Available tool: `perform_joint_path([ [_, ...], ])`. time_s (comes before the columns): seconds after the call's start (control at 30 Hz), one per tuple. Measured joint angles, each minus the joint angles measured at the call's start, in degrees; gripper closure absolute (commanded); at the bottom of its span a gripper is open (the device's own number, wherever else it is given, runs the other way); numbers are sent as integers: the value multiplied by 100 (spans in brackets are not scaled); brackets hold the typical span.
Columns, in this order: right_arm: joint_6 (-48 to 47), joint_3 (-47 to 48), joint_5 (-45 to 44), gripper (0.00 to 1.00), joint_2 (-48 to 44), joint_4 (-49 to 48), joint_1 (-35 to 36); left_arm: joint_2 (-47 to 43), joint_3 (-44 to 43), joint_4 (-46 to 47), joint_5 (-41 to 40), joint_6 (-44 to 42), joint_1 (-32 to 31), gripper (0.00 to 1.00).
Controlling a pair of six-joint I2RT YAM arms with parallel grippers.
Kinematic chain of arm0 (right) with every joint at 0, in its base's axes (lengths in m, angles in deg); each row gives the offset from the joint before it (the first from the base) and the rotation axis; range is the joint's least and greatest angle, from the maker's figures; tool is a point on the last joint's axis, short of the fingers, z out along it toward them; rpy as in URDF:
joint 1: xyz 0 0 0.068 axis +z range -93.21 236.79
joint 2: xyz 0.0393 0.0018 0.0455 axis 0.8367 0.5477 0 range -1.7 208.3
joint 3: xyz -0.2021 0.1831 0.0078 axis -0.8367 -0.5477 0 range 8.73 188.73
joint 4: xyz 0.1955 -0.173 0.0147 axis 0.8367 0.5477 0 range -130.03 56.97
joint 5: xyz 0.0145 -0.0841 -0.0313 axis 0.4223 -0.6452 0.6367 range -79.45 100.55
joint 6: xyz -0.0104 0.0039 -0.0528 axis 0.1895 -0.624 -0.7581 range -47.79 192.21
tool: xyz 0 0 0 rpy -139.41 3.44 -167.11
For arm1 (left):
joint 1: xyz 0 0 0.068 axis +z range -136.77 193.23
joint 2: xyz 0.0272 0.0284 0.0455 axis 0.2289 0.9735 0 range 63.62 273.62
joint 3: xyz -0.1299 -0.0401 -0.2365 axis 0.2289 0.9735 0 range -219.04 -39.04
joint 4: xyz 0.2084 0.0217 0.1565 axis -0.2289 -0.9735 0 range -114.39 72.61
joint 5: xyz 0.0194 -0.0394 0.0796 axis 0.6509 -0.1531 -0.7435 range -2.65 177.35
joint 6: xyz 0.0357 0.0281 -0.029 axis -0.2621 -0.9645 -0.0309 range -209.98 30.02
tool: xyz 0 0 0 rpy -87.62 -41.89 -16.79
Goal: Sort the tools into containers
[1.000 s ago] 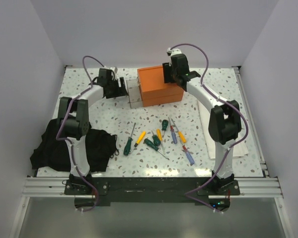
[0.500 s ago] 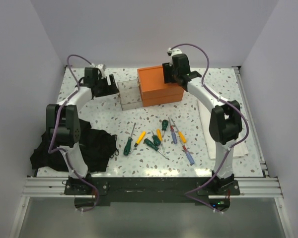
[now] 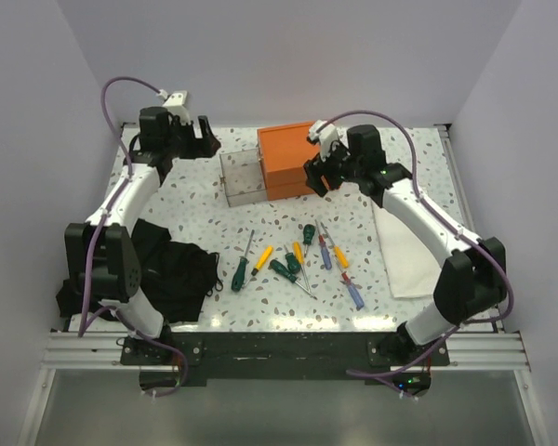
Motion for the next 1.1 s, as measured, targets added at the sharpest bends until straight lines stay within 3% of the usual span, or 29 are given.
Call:
perform_joint_path([
  [0.3, -1451, -1432, 820, 39, -428, 560, 234, 2, 293, -13, -424, 101, 0, 16],
  [0.53, -1897, -1537, 839, 39, -175, 953, 568, -46, 597, -39, -922, 105, 0, 16],
  [0.9, 376, -1246, -527, 40, 699, 245, 684, -643, 1054, -120, -1248, 105, 0, 15],
  [1.1, 1003, -1088, -1008, 40, 761, 153, 717, -863, 1211, -85, -1440, 103, 0, 15],
])
